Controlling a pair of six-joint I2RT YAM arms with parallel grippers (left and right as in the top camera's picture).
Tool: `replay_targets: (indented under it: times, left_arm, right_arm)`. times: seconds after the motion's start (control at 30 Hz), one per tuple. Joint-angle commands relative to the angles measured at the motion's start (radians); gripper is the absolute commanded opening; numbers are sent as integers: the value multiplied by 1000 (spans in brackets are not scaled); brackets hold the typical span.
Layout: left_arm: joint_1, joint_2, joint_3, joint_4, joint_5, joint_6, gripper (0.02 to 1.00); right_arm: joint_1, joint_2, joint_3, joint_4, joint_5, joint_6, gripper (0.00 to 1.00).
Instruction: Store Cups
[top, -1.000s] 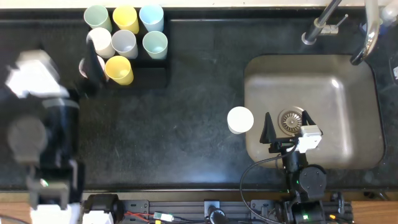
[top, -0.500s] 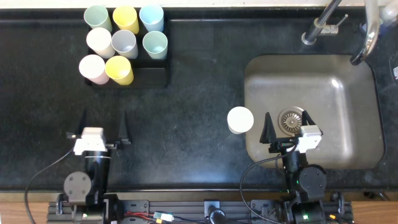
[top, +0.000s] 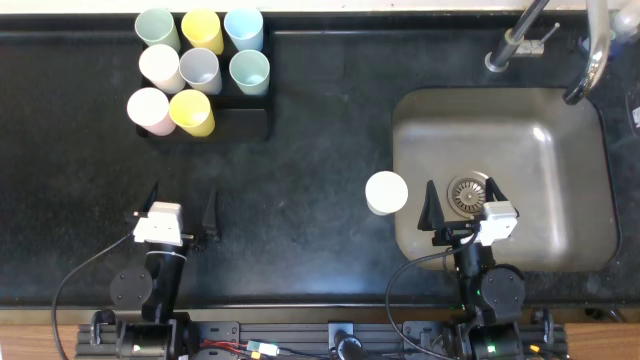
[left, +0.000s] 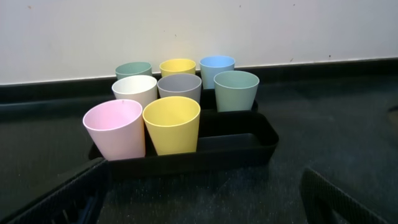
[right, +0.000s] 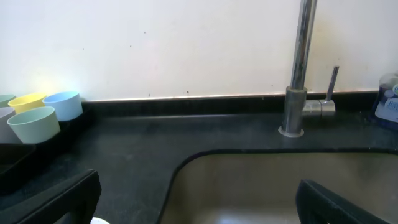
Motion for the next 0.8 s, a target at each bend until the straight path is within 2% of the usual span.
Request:
replay_targets:
  times: [0.03, 0.8]
  left_arm:
    - [-3, -9, 0, -3, 19, 15, 1000]
    - [-3, -9, 0, -3, 19, 15, 1000]
  right_arm:
    - [1, -10, -13, 6, 7, 4, 996]
    - [1, -10, -13, 6, -2, 16, 996]
